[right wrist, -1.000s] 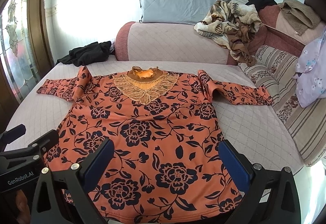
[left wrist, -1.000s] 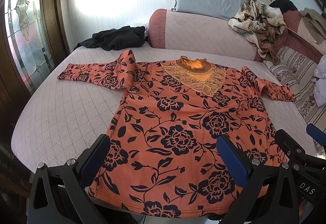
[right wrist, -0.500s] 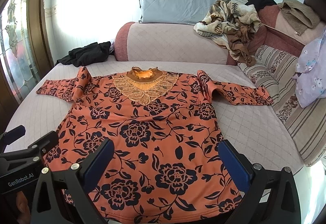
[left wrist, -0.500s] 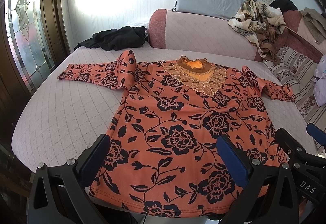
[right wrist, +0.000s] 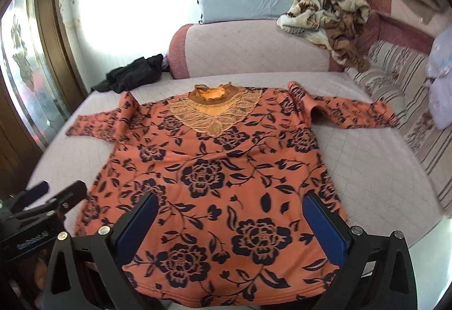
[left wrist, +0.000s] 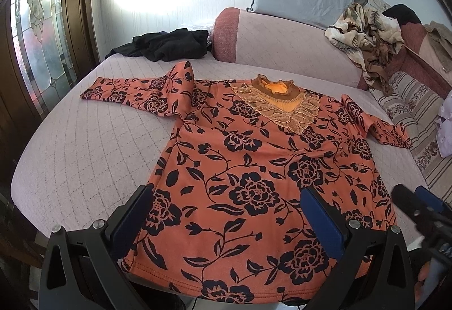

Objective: Fold small clothes
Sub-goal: 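Grasp the sleeve cuff with the right gripper and lift it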

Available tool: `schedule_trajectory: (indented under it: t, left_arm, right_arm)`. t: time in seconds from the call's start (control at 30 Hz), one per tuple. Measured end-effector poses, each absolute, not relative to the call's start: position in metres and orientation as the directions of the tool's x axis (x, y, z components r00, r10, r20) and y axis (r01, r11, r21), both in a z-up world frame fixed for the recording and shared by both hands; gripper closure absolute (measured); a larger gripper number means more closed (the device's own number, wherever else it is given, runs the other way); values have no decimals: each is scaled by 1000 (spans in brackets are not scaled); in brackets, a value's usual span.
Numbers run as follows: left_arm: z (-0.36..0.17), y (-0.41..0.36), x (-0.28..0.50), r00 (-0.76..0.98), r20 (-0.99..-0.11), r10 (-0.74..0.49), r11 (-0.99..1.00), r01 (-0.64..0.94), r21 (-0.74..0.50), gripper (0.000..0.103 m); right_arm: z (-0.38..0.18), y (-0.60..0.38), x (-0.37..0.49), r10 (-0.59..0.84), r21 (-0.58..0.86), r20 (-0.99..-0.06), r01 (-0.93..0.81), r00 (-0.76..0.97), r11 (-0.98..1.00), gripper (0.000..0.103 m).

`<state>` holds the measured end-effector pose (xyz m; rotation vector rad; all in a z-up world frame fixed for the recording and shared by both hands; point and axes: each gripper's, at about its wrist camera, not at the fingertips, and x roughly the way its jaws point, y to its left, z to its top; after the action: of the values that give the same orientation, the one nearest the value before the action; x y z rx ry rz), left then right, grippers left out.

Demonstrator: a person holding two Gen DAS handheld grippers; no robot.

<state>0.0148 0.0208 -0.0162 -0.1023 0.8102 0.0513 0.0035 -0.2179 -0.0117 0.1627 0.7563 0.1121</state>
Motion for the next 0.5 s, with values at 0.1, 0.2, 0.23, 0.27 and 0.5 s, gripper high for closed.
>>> schedule_trajectory:
  t: [0.1, 0.2, 0.23, 0.27, 0.5]
  left_arm:
    - [-28, 37, 34, 664, -746, 50, 992, -118, -38, 0]
    - [-38, 68, 59, 641, -762, 91, 983, -182, -35, 0]
    - [-41, 81, 68, 632, -768, 104, 977, -211, -42, 0]
    - [-45, 94, 77, 624, -772, 119, 969, -241, -46, 0]
    - [-74, 178, 125, 563, -779, 278, 883, -469, -24, 0]
  right_arm:
    - [-18, -261, 14, 316, 406, -618, -52, 719, 912, 0]
    - [-24, -308, 32, 344, 510, -578, -2, 740, 860, 0]
    - [-27, -327, 39, 344, 539, -571, 24, 746, 842, 0]
    - [-32, -351, 49, 339, 574, -568, 66, 750, 817, 0]
    - [-82, -515, 114, 271, 758, -543, 325, 795, 566, 8]
